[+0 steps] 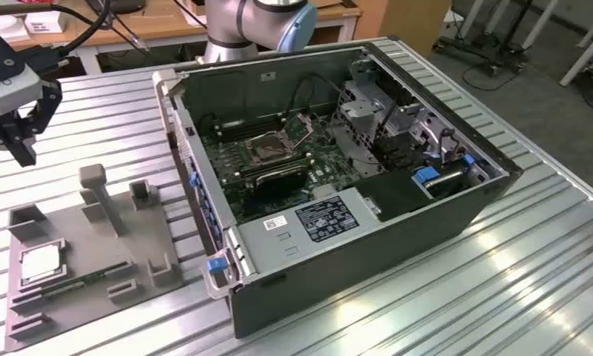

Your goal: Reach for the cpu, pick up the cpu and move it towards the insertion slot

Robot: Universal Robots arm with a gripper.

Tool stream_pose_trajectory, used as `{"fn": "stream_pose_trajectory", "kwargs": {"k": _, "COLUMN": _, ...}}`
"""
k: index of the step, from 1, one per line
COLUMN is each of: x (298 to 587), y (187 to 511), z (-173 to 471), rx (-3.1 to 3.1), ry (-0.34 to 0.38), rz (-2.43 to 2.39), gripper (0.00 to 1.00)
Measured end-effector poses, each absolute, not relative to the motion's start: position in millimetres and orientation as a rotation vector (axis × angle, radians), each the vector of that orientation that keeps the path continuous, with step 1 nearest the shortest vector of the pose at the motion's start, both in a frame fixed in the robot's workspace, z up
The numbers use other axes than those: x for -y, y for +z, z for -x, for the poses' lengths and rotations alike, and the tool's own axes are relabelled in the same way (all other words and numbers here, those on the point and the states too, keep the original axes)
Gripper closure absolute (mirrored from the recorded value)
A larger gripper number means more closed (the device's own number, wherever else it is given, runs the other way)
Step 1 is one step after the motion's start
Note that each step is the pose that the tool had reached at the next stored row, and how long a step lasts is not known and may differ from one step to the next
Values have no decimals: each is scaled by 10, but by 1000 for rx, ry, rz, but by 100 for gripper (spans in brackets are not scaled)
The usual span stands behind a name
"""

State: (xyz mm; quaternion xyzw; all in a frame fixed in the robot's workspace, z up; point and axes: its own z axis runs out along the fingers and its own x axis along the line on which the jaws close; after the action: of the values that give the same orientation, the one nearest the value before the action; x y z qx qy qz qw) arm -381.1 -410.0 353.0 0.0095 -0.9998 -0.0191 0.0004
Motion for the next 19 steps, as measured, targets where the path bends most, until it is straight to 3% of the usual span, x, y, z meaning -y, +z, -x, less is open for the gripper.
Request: {"fn": "stream_pose_trajectory", "kwargs": {"k": 19, "x": 4102, "y": 3487, "z": 3811, "rx": 3140, "ry": -60, "rz": -30, "gripper": 89}}
